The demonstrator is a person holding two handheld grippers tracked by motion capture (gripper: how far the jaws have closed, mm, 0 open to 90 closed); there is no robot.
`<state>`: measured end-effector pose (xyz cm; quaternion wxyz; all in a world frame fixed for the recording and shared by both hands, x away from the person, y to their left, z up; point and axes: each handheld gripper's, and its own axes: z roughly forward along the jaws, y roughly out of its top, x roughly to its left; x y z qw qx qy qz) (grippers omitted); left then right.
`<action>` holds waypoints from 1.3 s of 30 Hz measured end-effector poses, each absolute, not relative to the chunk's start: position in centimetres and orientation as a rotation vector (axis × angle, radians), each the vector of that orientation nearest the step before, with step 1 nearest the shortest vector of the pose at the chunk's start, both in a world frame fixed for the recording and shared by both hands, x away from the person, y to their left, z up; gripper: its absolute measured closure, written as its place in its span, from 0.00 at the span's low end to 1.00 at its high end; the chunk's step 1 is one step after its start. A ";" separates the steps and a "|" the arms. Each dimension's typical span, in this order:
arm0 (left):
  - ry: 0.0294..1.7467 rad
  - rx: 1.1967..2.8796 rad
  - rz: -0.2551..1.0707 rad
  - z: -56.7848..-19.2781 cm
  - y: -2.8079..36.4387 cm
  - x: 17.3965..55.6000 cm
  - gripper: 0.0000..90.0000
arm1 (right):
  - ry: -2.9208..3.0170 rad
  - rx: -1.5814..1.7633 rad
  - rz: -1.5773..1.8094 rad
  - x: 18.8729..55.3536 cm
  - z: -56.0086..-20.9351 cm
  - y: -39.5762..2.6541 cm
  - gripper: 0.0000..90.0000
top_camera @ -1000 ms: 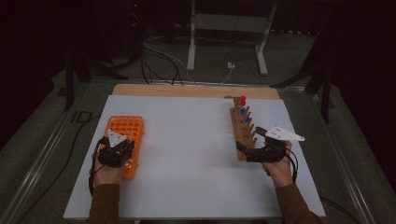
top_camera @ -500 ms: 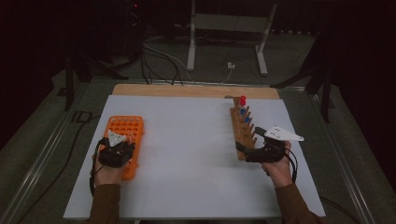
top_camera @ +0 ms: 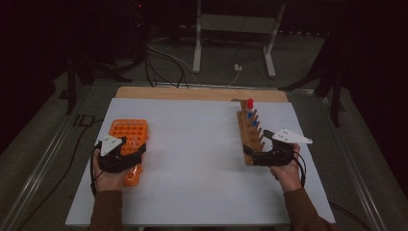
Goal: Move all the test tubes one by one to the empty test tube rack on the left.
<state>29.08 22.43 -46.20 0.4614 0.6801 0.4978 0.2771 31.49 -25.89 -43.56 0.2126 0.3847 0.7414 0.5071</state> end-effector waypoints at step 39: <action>1.097 1.639 0.641 -45.7 18.6 28.7 0.01 | 2.050 1.235 1.127 39.2 -45.8 -25.6 0.84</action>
